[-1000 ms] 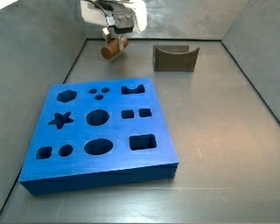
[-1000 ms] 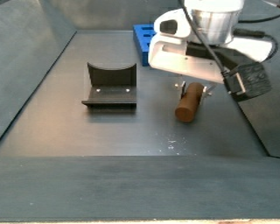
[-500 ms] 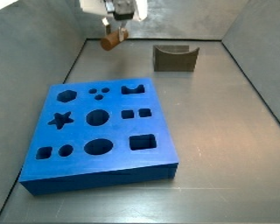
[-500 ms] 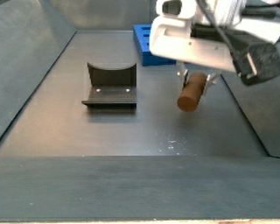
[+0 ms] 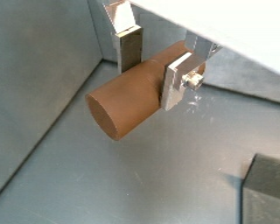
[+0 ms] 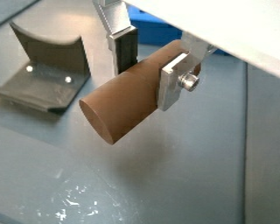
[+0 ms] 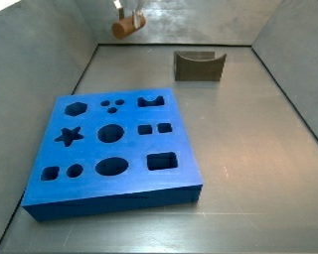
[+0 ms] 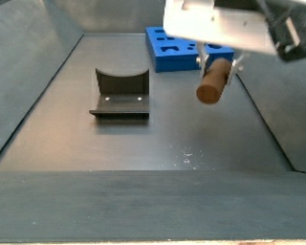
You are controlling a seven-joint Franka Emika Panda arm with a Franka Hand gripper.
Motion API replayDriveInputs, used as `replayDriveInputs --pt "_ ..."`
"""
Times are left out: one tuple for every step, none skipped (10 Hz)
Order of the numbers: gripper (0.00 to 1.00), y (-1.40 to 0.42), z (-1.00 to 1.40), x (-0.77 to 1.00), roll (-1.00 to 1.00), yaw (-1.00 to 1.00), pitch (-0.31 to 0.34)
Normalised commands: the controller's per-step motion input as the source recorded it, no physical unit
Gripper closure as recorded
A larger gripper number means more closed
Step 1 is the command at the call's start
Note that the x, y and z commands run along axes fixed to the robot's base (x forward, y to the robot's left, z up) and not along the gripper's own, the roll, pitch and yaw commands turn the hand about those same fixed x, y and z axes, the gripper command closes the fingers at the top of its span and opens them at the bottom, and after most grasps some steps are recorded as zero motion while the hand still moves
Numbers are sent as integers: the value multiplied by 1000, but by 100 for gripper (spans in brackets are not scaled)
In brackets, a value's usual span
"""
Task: Pick up the round object. Move up. Place the round object on the fixture. Regrasp the round object. Move to above the board. Insert the round object.
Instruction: Place the round object on the fixture.
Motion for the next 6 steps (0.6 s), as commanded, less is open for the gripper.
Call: replayDriveInputs --pt "100 14 1000 -33 122 -12 102" --pt "100 15 867 -27 129 -5 107" --pt "100 15 675 -19 135 1 123" --pt "100 15 532 -12 139 5 140" --pt "100 16 389 -3 137 11 152" --pt "100 16 245 1 137 19 160"
